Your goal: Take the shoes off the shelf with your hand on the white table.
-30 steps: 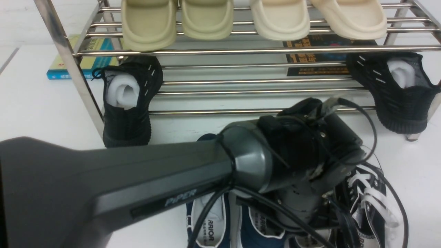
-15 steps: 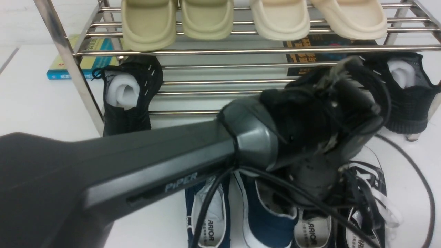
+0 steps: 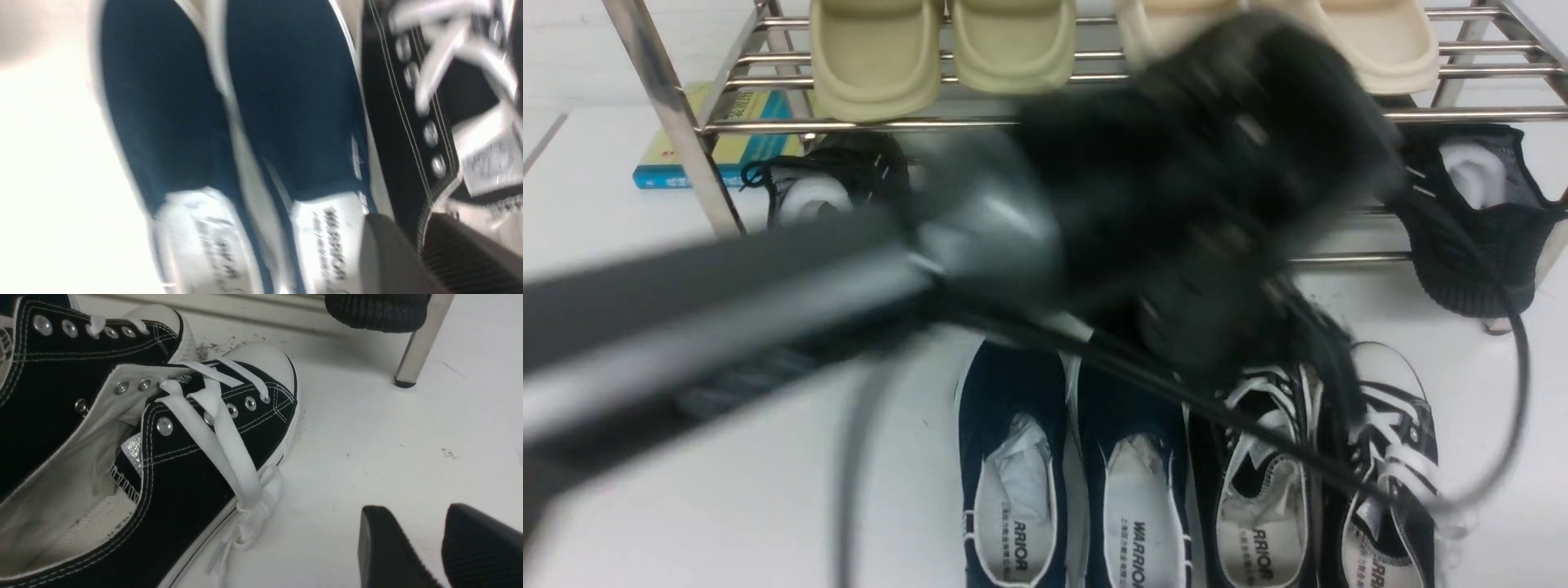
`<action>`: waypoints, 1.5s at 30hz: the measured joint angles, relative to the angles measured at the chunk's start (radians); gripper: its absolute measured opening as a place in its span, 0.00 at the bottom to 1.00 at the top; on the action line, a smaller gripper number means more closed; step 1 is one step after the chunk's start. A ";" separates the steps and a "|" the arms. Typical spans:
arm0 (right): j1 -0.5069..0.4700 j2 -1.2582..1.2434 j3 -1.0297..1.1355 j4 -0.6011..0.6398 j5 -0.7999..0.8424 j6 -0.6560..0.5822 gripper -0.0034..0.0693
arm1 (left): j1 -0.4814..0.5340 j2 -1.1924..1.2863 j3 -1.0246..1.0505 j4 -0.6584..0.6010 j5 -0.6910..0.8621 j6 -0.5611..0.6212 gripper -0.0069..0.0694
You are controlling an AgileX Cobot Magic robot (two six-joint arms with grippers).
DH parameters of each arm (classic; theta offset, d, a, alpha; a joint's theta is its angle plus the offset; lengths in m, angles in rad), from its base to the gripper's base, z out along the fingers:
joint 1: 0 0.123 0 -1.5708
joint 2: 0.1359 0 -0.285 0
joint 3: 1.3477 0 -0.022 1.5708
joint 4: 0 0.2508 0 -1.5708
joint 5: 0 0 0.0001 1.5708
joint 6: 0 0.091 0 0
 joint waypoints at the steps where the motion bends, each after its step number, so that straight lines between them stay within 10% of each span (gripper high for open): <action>1: 0.000 0.000 0.000 0.000 0.000 0.000 0.38 | 0.029 -0.039 0.000 0.005 0.003 0.024 0.18; 14: 0.000 0.000 0.000 0.000 0.000 0.000 0.38 | 0.081 -0.487 0.305 -0.028 -0.002 0.193 0.11; 30: 0.000 0.000 0.000 0.000 0.000 0.000 0.38 | 0.081 -1.024 1.226 -0.409 -1.021 0.272 0.11; 45: 0.000 0.000 0.000 0.000 0.000 0.000 0.38 | 0.081 -1.033 1.291 -0.425 -1.082 0.264 0.12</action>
